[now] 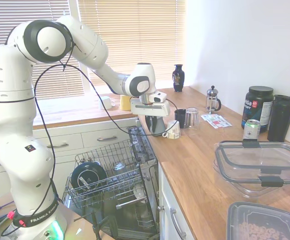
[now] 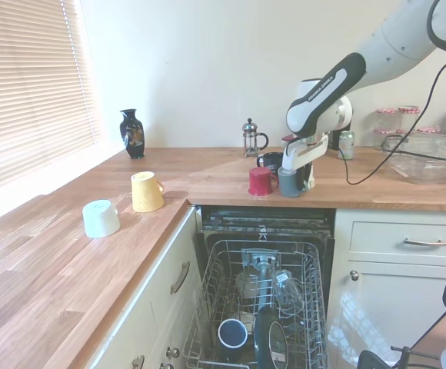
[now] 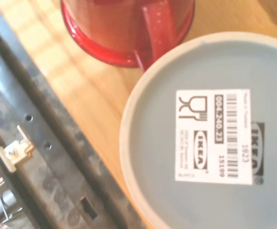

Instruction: Unload the gray mug from the dishwasher

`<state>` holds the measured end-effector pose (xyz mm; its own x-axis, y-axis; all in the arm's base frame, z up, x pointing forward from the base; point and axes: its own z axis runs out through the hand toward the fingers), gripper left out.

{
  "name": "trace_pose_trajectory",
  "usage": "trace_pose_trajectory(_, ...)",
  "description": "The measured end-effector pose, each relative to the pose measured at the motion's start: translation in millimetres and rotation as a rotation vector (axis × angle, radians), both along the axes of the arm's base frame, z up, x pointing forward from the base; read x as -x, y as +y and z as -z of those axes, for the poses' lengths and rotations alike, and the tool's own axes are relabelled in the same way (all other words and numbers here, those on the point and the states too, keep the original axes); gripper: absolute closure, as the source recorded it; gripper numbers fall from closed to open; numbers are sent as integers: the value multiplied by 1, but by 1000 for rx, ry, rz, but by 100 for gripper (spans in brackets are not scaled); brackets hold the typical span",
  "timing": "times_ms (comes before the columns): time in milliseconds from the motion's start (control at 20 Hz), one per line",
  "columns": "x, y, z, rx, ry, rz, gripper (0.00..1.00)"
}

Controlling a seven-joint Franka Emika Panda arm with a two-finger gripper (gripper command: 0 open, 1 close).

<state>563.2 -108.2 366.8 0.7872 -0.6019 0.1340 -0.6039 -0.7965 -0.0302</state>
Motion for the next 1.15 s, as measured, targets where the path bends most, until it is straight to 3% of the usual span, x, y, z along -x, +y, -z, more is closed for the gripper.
trace_pose_trajectory(50,-4,0,0,-2,2,4,0)
trace_pose_trajectory(850,-25,3,-17,1,-9,61,0)
trace_pose_trajectory(1150,0,11,-83,-10,-76,91,0)
